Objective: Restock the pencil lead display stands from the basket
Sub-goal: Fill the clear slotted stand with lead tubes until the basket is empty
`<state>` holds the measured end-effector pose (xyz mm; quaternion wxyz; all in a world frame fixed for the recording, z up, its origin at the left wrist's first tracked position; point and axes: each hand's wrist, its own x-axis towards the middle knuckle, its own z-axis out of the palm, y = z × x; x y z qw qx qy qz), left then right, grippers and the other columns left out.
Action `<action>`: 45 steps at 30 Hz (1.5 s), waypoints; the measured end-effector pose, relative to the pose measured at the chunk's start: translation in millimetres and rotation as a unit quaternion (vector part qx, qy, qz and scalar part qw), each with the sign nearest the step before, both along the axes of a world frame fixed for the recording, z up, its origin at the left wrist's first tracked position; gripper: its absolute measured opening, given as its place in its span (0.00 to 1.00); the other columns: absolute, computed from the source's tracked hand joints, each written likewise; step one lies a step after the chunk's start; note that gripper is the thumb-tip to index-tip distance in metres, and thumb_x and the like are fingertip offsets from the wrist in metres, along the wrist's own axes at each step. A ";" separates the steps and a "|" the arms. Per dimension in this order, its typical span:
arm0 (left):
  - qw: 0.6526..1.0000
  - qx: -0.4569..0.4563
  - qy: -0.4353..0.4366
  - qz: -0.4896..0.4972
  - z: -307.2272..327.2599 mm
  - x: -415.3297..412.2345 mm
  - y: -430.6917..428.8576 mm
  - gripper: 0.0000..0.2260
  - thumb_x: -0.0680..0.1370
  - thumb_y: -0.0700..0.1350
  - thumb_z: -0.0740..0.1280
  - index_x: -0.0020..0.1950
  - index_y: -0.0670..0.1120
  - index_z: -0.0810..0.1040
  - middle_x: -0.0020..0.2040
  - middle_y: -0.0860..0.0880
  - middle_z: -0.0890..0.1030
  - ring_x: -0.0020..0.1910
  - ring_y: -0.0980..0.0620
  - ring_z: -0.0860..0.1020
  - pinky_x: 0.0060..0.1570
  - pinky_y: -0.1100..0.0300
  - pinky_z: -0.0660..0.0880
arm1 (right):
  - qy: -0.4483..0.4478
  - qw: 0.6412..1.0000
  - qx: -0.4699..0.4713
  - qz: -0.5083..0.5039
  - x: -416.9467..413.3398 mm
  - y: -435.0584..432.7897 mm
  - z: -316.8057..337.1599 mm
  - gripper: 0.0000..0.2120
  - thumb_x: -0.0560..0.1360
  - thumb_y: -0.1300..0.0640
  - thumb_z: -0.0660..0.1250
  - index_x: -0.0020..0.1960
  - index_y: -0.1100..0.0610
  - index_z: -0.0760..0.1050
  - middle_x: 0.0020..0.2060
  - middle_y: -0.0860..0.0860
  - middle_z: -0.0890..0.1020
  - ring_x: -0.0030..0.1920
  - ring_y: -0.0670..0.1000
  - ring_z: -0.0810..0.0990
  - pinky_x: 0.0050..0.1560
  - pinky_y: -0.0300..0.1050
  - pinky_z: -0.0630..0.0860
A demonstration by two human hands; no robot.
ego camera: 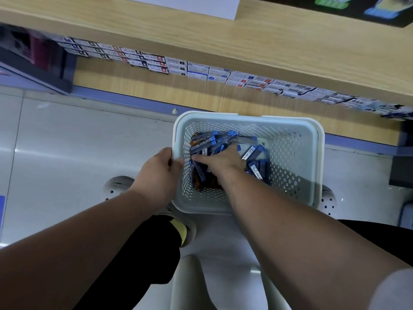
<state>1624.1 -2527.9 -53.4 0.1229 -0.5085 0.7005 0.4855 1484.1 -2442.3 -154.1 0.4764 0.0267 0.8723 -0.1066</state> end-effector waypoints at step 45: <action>1.000 -0.004 0.004 -0.019 -4.8 2.0 -0.5 0.09 0.83 0.50 0.60 0.45 0.49 0.70 0.38 0.47 0.78 0.37 0.48 0.76 0.37 0.53 0.74 | -0.094 0.976 -0.172 -0.099 -21.9 18.8 36.0 0.12 0.78 0.52 0.70 0.47 0.58 0.70 0.46 0.55 0.72 0.39 0.51 0.71 0.44 0.49 0.68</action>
